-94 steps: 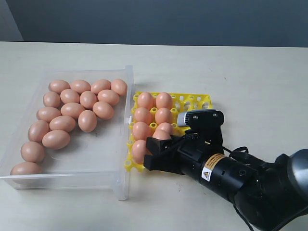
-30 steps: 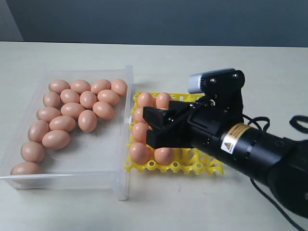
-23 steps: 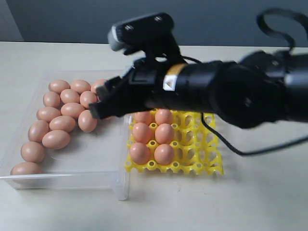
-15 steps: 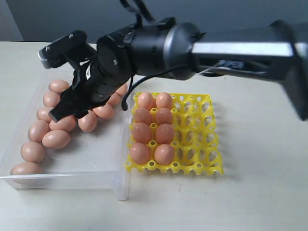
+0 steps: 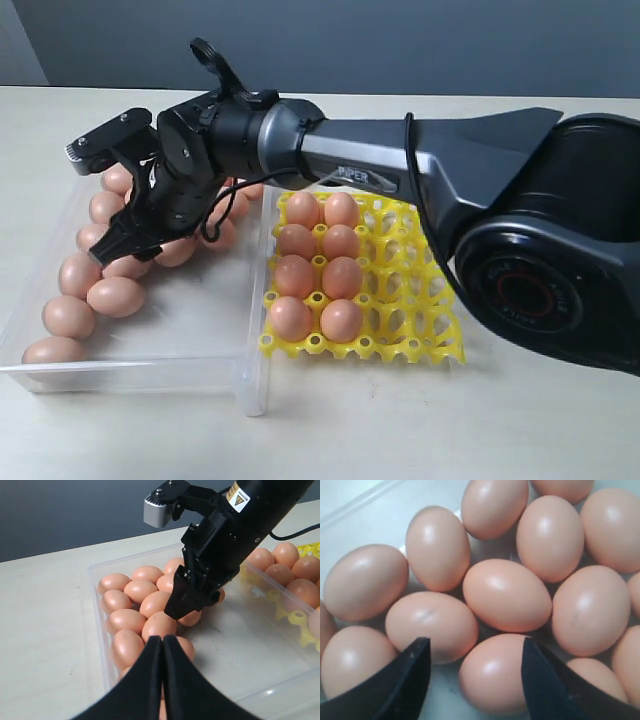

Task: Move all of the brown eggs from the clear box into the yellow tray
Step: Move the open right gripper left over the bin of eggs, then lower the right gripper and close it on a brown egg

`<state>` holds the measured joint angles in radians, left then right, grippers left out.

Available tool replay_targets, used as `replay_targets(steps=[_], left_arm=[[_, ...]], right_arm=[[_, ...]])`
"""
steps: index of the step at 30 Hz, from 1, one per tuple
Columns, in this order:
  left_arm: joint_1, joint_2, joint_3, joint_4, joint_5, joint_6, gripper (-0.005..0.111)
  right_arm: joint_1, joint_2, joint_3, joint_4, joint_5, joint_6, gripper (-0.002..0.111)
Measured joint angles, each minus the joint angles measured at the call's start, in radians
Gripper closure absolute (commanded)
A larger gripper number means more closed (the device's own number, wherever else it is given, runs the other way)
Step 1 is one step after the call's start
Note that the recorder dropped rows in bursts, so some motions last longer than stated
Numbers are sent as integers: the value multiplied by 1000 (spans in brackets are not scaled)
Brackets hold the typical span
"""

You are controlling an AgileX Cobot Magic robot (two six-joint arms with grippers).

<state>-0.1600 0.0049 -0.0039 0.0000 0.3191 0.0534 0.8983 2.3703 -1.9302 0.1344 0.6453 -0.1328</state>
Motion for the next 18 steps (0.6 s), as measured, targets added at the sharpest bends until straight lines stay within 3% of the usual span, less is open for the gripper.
replay_targets(steps=[18], left_arm=[[0, 0, 0, 0, 0, 0, 106]], right_arm=[[0, -3, -34, -80, 157, 142, 55]])
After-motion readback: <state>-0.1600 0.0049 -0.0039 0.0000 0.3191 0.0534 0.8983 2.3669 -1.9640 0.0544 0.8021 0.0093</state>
